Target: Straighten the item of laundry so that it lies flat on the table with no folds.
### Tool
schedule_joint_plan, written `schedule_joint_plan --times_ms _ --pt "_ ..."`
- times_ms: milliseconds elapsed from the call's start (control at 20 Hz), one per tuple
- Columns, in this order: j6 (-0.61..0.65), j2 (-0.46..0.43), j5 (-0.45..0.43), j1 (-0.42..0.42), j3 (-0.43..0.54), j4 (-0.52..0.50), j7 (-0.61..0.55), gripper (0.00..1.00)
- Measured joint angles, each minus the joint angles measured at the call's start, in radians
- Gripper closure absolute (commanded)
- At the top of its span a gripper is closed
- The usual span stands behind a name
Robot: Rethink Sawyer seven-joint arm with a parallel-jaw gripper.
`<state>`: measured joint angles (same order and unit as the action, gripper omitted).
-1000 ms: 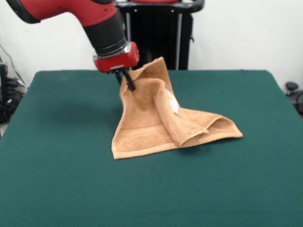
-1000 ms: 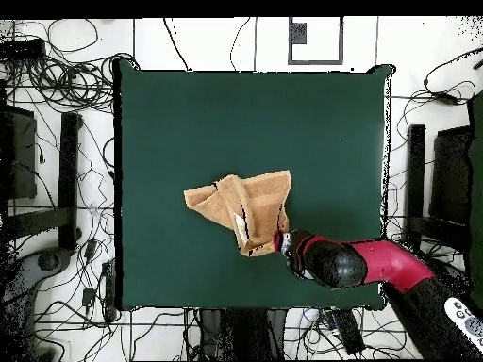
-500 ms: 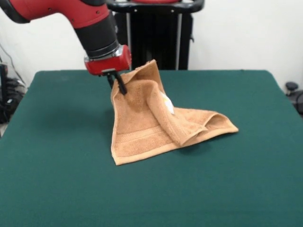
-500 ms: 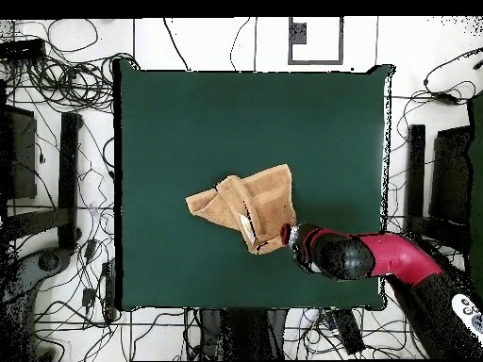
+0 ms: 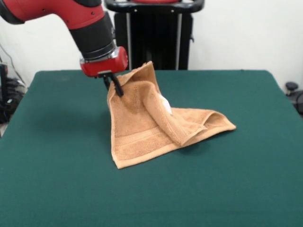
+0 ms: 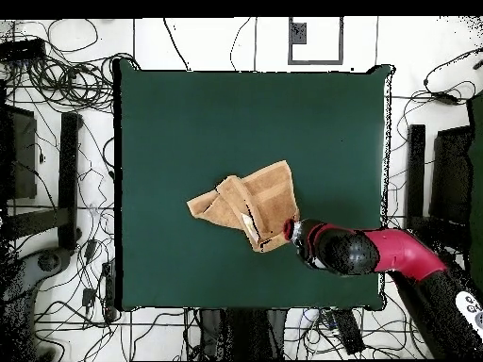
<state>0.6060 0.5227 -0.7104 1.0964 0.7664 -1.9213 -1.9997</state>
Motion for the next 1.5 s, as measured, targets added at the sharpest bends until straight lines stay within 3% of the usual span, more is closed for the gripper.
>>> schedule_joint_plan --times_ms 1500 --pt "0.065 -0.018 0.000 0.012 0.050 0.068 0.001 1.00"
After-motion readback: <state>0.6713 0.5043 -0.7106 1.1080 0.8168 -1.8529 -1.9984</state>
